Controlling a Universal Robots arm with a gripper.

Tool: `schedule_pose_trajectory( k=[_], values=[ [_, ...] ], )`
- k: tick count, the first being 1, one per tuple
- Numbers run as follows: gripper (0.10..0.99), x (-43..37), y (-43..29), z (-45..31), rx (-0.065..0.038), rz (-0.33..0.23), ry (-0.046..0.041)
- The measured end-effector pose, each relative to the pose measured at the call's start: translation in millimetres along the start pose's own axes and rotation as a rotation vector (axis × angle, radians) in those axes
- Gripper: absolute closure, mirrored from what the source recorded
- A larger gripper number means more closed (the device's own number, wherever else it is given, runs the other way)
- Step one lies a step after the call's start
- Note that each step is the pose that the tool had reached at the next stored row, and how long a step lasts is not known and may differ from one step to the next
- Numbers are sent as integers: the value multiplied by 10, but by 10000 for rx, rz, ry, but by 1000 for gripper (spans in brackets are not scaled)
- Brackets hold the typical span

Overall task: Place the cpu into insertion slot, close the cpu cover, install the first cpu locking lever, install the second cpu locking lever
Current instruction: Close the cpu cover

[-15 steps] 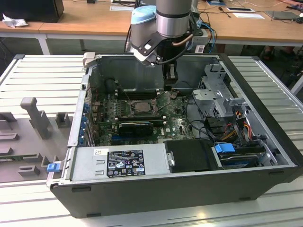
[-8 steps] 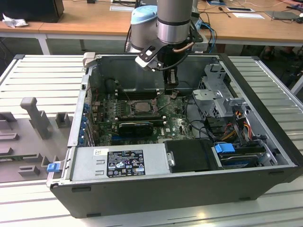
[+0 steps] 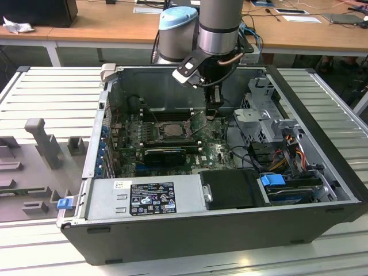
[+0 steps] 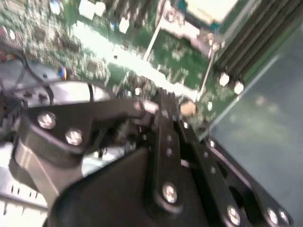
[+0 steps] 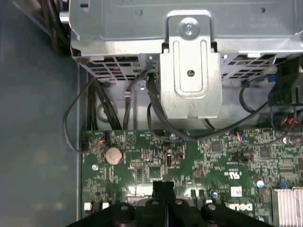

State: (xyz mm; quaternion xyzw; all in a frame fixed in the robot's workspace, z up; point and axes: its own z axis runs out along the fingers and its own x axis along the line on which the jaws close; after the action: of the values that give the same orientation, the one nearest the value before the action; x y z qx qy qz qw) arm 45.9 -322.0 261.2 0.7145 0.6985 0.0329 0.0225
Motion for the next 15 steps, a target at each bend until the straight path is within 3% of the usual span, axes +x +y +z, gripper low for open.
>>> schedule_pose_trajectory(
  k=[6,11,13,15],
  values=[
    [980,2,98,47,19,-44,6],
    [980,1,111,144,29,-52,5],
    [980,0,110,162,108,-56,5],
    [980,0,110,163,311,-54,17]
  ],
)
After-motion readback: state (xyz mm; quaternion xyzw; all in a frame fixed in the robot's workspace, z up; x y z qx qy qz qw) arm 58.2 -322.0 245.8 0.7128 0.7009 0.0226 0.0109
